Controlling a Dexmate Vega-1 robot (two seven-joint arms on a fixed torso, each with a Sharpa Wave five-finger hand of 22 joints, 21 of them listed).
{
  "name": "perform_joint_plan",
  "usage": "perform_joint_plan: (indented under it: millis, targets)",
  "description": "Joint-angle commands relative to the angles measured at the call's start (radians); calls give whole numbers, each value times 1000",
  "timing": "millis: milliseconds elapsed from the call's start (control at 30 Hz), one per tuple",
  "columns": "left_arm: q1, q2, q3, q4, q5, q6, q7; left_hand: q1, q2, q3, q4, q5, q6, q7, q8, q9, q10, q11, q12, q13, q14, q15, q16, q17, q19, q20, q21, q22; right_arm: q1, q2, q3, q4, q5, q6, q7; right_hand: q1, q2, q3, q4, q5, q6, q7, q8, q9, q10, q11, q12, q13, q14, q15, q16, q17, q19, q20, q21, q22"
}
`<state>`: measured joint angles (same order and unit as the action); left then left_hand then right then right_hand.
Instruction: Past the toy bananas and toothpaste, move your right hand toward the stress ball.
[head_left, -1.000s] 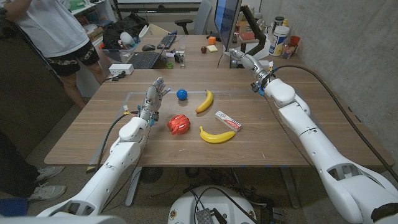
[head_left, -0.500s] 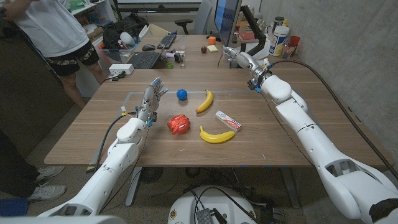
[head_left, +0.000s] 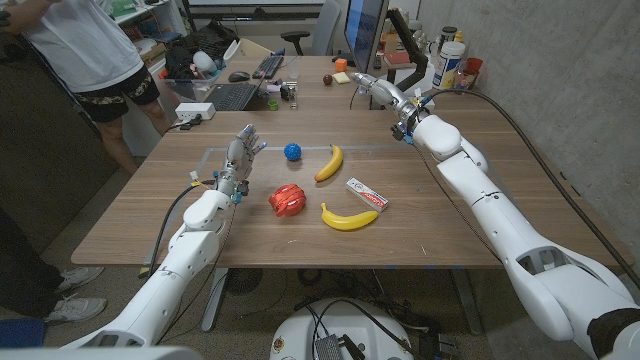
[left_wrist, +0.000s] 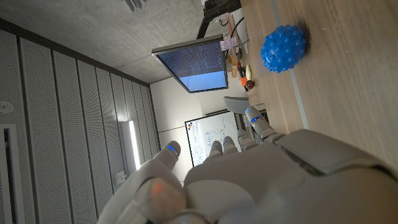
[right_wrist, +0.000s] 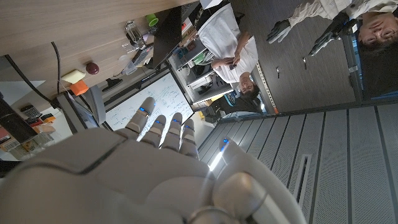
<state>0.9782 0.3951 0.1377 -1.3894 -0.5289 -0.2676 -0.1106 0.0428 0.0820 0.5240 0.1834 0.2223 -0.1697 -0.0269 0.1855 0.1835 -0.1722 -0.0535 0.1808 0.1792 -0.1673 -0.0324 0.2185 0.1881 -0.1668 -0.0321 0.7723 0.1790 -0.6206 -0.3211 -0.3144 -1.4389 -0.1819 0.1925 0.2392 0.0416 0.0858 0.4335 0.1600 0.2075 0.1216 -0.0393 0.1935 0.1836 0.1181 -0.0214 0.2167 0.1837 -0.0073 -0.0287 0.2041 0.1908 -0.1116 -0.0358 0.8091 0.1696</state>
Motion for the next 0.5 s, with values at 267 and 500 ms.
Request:
perform_joint_plan:
  millis: [267, 500]
  targets:
    - [-2, 0, -11, 9, -2, -1, -11, -8, 94, 7, 2, 1, -9, 6, 7, 2, -8, 2, 8, 5, -30, -11, 4, 2, -36, -49, -8, 3, 42, 13, -26, 25, -49, -1, -9, 9, 95, 4, 2, -1, 12, 2, 3, 6, 10, -3, 4, 3, 1, -7, 5, 3, 5, -55, -4, 5]
    - [-7, -2, -11, 15, -2, -7, -17, -8, 94, 7, 2, 1, -8, 6, 7, 3, -8, 2, 8, 5, -30, -11, 4, 2, -35, -49, -9, 3, 55, 15, -38, 32, -77, 10, -20, 10, 97, 6, 3, -1, 16, 0, 4, 6, 11, -4, 4, 3, 2, -10, 5, 2, 7, -58, -6, 5]
